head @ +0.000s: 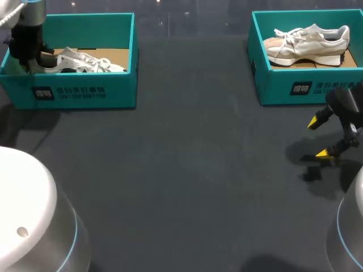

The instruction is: Take the shoe out of the shoebox, open the shoe tongue, remove and reinsert the insole, then place the shoe into the shoebox

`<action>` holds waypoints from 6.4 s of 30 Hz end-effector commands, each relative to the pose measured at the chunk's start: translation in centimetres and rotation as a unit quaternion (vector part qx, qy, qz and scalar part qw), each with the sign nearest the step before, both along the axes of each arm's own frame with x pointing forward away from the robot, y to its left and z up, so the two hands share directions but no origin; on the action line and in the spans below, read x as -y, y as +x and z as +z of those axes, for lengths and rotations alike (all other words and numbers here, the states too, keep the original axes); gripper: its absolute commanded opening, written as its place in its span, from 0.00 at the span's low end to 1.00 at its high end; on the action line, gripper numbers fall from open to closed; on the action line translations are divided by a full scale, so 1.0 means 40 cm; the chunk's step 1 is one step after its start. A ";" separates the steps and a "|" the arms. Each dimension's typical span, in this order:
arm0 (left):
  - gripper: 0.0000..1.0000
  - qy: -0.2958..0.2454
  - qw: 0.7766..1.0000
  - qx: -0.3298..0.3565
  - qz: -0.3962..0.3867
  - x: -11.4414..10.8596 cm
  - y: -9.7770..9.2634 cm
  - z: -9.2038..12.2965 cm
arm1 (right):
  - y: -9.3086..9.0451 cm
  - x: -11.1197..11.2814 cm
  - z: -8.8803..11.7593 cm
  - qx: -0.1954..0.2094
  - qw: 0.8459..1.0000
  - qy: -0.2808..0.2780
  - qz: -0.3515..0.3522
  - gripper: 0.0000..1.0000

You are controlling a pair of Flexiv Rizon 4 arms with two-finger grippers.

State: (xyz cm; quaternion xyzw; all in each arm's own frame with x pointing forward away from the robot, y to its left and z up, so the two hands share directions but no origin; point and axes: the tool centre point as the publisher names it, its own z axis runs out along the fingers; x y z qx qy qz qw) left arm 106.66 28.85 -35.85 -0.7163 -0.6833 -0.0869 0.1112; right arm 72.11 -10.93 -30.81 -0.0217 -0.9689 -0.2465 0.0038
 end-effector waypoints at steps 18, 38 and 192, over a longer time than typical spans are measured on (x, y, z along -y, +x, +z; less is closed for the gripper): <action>0.00 -0.008 1.000 -0.006 0.009 0.027 0.012 -0.066 | -0.001 0.000 0.000 0.000 1.000 -0.001 0.000 1.00; 0.48 -0.023 1.000 -0.003 0.003 0.025 0.003 -0.035 | -0.001 0.000 0.000 0.000 1.000 -0.001 0.000 1.00; 1.00 -0.066 0.998 -0.004 -0.013 0.027 -0.190 0.442 | 0.960 0.390 0.212 -0.124 0.661 -0.200 -0.712 1.00</action>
